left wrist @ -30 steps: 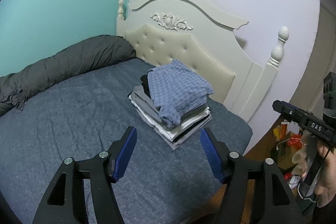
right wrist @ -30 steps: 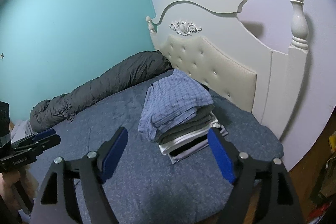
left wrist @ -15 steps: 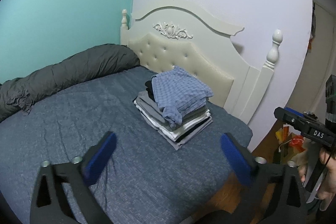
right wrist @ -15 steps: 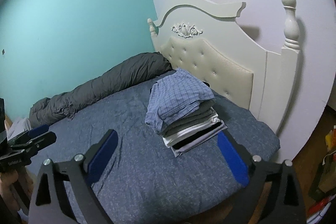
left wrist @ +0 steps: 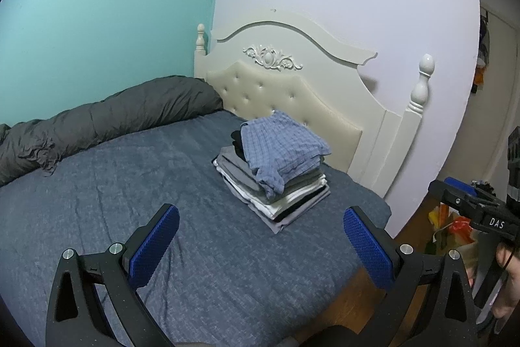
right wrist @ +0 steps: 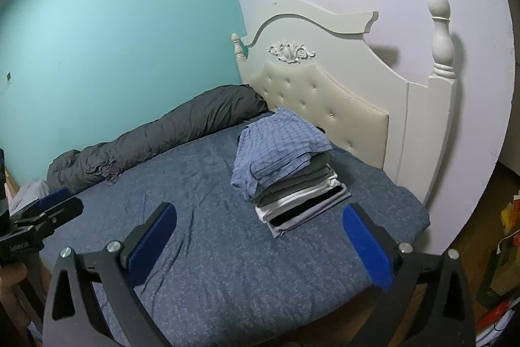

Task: Fold clothes

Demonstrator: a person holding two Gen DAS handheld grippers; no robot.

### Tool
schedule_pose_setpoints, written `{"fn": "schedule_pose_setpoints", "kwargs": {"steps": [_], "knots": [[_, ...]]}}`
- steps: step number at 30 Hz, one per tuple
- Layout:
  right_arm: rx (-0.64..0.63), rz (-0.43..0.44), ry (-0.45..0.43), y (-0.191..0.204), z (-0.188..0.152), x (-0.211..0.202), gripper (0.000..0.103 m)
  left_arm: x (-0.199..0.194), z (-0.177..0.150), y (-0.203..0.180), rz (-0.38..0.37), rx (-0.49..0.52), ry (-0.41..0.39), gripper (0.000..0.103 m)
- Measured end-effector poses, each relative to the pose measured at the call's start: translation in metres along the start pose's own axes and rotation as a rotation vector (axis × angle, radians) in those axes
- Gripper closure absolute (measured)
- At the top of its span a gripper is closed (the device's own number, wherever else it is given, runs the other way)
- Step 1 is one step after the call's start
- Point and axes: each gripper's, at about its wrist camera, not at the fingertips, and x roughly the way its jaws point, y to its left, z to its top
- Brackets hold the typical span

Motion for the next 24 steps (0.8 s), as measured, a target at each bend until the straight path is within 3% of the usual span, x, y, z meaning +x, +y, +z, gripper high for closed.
{"fn": "schedule_pose_setpoints", "kwargs": {"steps": [24], "knots": [[-0.046, -0.001, -0.01, 0.022, -0.035, -0.02, 0.0, -0.018, -0.032, -0.01, 0.002, 0.005, -0.011, 0.0]]}}
